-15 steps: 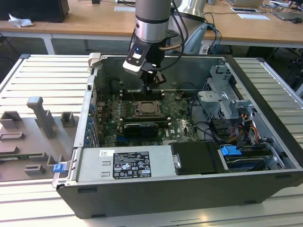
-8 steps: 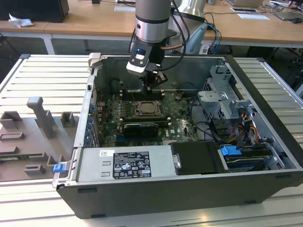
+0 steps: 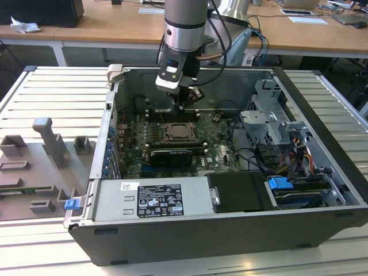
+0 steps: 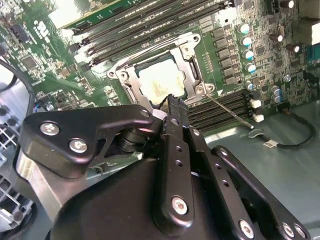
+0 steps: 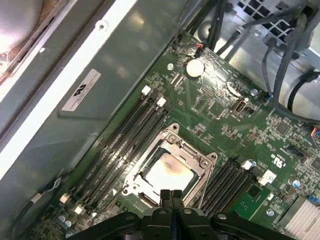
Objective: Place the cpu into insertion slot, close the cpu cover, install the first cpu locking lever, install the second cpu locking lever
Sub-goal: 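Install the first cpu locking lever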
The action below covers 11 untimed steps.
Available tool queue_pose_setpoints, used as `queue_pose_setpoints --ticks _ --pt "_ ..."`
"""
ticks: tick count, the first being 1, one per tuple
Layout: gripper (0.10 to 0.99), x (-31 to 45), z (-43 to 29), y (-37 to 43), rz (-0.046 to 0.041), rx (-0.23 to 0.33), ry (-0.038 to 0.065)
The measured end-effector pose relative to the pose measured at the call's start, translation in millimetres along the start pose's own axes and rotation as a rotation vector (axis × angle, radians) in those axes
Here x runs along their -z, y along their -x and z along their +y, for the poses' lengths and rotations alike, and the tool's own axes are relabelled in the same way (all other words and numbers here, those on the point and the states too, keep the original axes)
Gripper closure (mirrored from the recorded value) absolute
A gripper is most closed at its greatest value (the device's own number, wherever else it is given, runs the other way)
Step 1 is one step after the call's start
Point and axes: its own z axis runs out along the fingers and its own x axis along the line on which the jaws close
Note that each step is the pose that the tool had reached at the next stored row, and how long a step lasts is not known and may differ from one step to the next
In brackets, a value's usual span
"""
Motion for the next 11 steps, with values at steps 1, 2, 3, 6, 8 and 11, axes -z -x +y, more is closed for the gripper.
queue_pose_setpoints --ticks 1,2,3,6,8,11 --pt "0.980 0.0 0.0 0.0 0.0004 0.033 0.000" --pt "0.980 0.0 0.0 0.0 0.0006 0.062 0.000" --pt "0.980 0.0 0.0 0.0 0.0009 0.089 0.000" --pt "0.980 0.0 0.0 0.0 0.0016 0.150 0.000" --pt "0.980 0.0 0.0 0.0 0.0021 0.197 0.000" --pt "0.980 0.0 0.0 0.0 0.0026 0.248 0.000"
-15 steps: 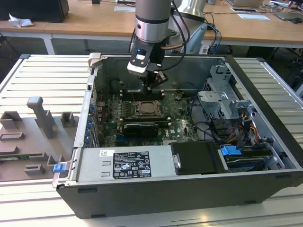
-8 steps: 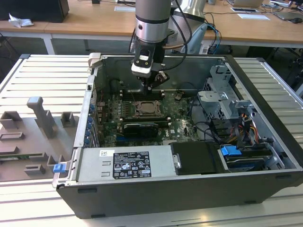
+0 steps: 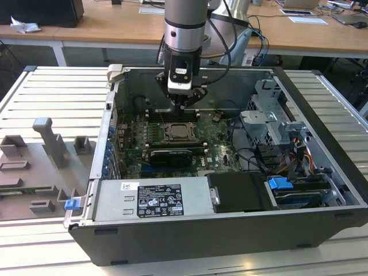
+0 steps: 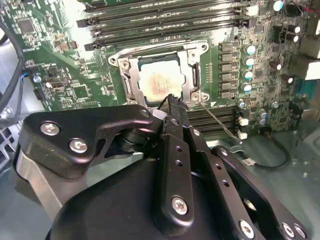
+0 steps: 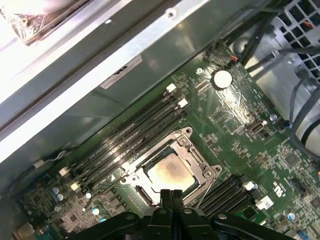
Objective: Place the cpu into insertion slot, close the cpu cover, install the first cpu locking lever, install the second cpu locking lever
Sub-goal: 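Install the first cpu locking lever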
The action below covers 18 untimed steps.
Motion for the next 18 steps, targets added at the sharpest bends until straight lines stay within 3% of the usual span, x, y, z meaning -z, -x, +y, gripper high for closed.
queue_pose_setpoints --ticks 18 --pt "0.980 0.0 0.0 0.0 0.0020 0.192 0.000"
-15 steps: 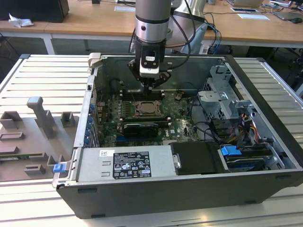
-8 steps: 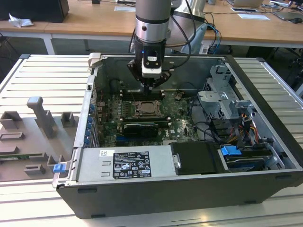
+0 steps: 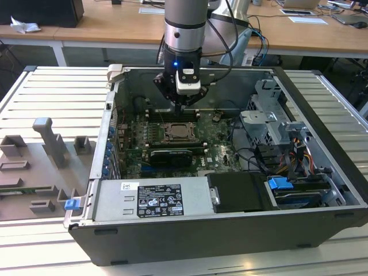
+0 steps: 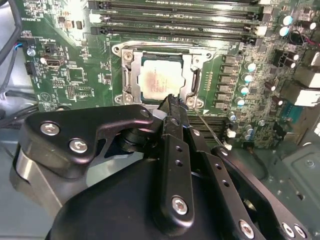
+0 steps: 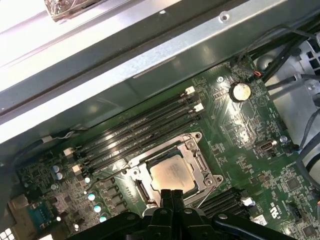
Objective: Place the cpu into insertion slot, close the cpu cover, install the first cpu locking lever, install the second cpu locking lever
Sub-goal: 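Install the first cpu locking lever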
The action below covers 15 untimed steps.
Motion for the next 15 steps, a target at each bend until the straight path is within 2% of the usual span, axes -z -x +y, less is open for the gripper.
queue_pose_setpoints --ticks 15 --pt "0.980 0.0 0.0 0.0 0.0014 0.133 0.000"
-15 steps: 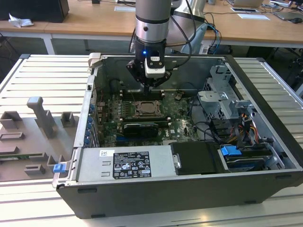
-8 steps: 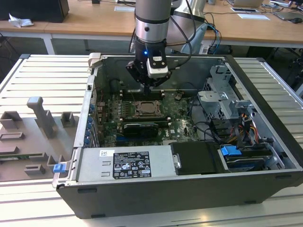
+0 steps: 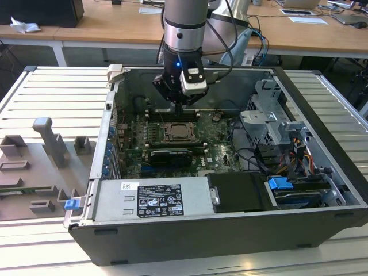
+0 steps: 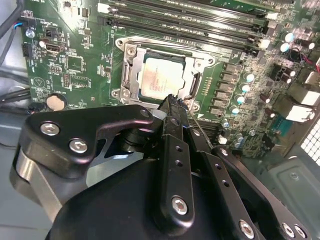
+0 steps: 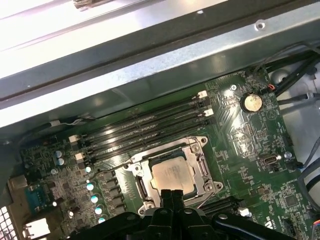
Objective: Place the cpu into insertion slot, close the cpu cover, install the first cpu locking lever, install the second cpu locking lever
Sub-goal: 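Install the first cpu locking lever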
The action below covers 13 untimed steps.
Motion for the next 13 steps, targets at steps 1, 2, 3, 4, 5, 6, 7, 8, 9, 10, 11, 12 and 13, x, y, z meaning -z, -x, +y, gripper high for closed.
queue_pose_setpoints --ticks 1,2,3,4,5,6,7,8,9,10,11,12,13 --pt "0.980 0.0 0.0 0.0 0.0001 0.007 0.000" --pt "0.980 0.0 0.0 0.0 0.0002 0.015 0.000" --pt "0.980 0.0 0.0 0.0 0.0003 0.021 0.000" --pt "0.980 0.0 0.0 0.0 0.0004 0.033 0.000" --pt "0.980 0.0 0.0 0.0 0.0004 0.040 0.000" --pt "0.980 0.0 0.0 0.0 0.0005 0.048 0.000" --pt "0.980 0.0 0.0 0.0 0.0006 0.062 0.000" --pt "0.980 0.0 0.0 0.0 0.0009 0.079 0.000" --pt "0.980 0.0 0.0 0.0 0.0010 0.093 0.000" --pt "0.980 0.0 0.0 0.0 0.0011 0.109 0.000" --pt "0.980 0.0 0.0 0.0 0.0013 0.124 0.000" --pt "0.980 0.0 0.0 0.0 0.0014 0.138 0.000" --pt "0.980 0.0 0.0 0.0 0.0018 0.170 0.000"
